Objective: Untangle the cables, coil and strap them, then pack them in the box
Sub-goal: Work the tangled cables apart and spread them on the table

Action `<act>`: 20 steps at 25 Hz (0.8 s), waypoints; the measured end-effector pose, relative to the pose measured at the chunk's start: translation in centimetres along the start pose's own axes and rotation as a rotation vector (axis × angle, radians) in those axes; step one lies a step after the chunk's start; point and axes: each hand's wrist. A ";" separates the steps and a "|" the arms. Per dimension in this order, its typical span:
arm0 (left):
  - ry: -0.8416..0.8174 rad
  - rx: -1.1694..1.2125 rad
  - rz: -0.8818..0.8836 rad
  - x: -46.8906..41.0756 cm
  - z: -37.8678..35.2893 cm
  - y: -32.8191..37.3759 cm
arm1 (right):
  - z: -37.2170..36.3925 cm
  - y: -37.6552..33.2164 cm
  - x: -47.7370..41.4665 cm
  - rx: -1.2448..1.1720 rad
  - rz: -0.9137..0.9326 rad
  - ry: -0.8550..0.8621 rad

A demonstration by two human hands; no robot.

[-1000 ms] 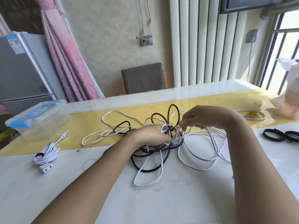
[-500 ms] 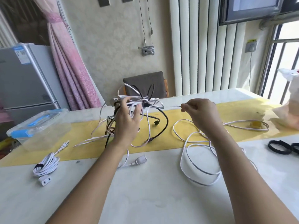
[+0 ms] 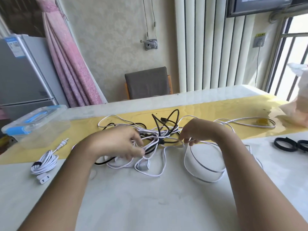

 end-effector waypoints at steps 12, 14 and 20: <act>0.101 -0.249 -0.088 -11.5 -2.8 -0.9 | -4.4 -2.8 -0.6 0.376 0.228 0.160; 0.275 -0.191 -0.056 -11.7 -1.6 -1.2 | -4.9 -3.4 -1.0 0.256 0.228 0.364; 1.326 0.199 -0.177 -10.7 -1.8 -3.2 | -2.7 -3.9 -0.1 -0.170 0.301 0.770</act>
Point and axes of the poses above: each hand's wrist, its own x-axis away from the middle knuckle, its own z-axis out of the back of the hand, y = z × x, and after that the axes turned 3 degrees about x, right-handed
